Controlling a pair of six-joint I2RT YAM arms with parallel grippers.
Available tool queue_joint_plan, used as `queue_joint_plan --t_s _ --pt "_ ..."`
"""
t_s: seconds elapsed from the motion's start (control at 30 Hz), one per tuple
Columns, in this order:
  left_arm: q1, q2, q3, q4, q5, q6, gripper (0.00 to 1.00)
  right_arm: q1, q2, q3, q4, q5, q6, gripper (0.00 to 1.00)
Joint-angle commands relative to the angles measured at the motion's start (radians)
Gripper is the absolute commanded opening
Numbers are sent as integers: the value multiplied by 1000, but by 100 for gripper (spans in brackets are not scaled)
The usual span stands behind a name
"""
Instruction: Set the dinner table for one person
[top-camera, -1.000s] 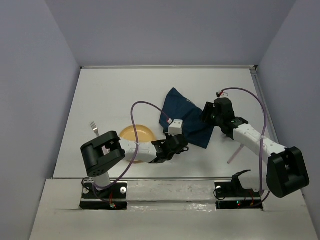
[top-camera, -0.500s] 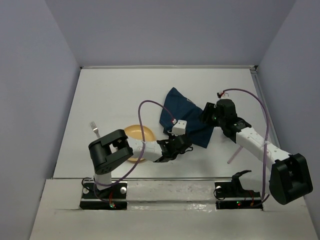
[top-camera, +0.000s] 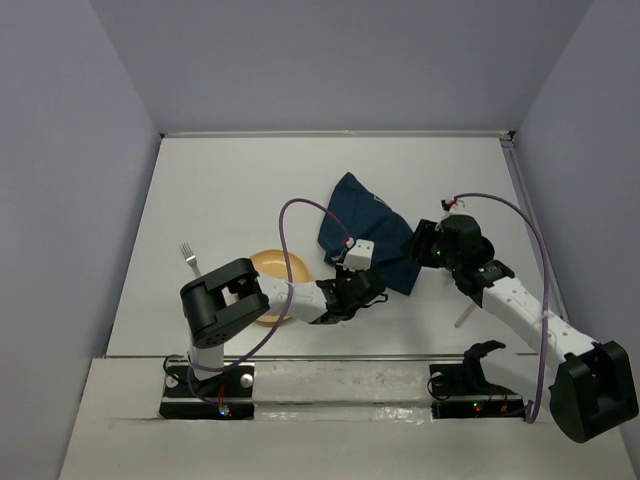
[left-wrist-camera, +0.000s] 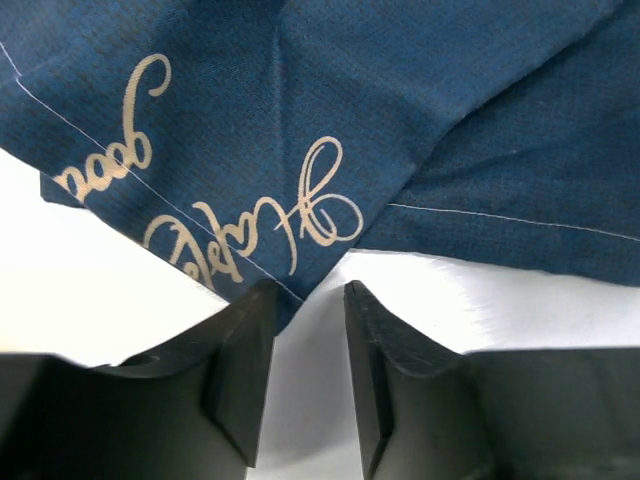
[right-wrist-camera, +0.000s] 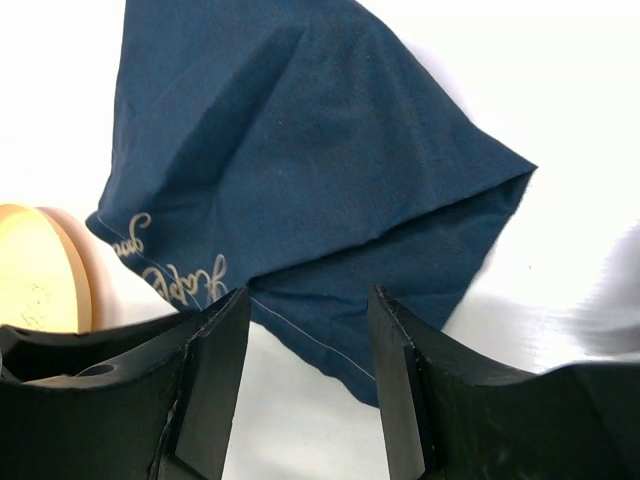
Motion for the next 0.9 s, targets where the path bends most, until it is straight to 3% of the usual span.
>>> queue_joint_plan --t_s 0.0,0.2,0.27,0.4,0.57,0.87 --pt "-1 -32 -16 -55 -74 35 50 -1 -41 -9 -12 -14 -23 56" --pt "-1 9 -10 -58 -62 49 26 -1 -66 -25 -34 5 -6 56" --pt "-1 11 -15 -60 -70 48 26 -1 -84 -35 -43 2 -1 56" --pt "11 0 -27 -61 -104 67 0 -1 -123 -61 -103 -14 2 56" --pt "15 -80 -50 -65 -137 80 0 -1 -160 -80 -160 -20 25 57" --pt "38 -325 -111 -20 -139 147 0 45 -20 -88 -154 -23 75 61"
